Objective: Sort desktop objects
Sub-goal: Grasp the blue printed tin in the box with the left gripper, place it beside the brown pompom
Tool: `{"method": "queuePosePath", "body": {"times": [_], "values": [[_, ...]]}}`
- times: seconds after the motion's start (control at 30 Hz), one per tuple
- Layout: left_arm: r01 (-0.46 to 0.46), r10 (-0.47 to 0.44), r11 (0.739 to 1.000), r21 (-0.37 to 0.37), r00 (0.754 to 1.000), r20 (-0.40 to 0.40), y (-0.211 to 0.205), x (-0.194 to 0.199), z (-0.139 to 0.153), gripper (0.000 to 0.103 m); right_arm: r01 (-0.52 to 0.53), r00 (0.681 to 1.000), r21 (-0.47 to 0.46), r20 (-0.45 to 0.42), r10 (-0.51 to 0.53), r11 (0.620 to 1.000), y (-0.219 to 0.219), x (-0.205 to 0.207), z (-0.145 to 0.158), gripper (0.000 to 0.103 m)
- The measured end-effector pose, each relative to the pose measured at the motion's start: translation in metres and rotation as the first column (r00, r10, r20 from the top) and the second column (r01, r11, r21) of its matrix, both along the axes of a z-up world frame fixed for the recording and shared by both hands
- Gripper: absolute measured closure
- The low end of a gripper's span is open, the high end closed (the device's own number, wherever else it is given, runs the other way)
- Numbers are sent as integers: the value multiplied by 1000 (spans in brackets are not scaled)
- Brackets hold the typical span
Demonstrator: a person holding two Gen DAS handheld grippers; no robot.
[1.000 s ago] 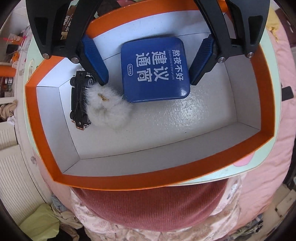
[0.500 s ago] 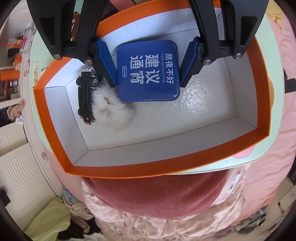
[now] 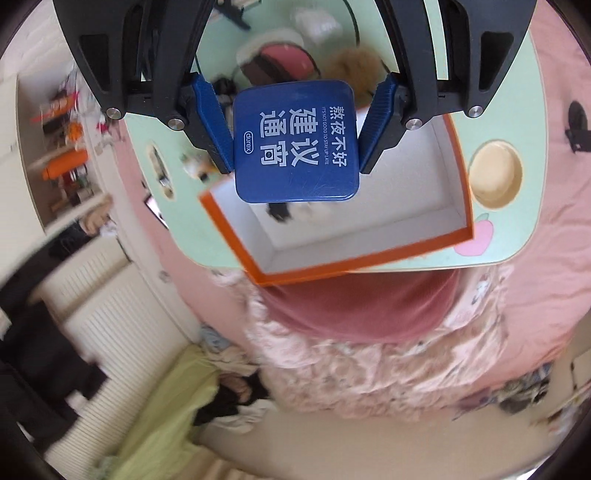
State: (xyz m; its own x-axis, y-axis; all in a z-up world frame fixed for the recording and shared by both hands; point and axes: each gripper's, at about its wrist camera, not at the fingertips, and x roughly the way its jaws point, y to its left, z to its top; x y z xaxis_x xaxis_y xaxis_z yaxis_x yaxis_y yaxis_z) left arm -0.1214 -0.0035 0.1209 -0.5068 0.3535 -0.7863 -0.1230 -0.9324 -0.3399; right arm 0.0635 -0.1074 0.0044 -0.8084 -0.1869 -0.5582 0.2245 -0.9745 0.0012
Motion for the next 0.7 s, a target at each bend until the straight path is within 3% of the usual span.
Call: {"method": "queuePosePath", "body": {"times": [0.2,0.3,0.43,0.57,0.7], "values": [[79,-79,996,-35,997,-14,5,46,-28,37,0,1000,0,0,0,1000,0,0,0,14],[76,-79,995,-68,996,-34,5,53,-39,36,0,1000,-1,0,0,1000,0,0,0,14],[21,-38,990,-139,992,-120,0,59,-37,35,0,1000,-1,-1,0,1000,0,1,0,14],[5,-24,996,-92,978,-207,-11,85,-26,25,0,1000,-1,0,0,1000,0,1,0,14],[-64,17,989,-132,942,-334,-20,130,-32,3,1,1000,-1,0,-1,1000,0,1,0,14]]}}
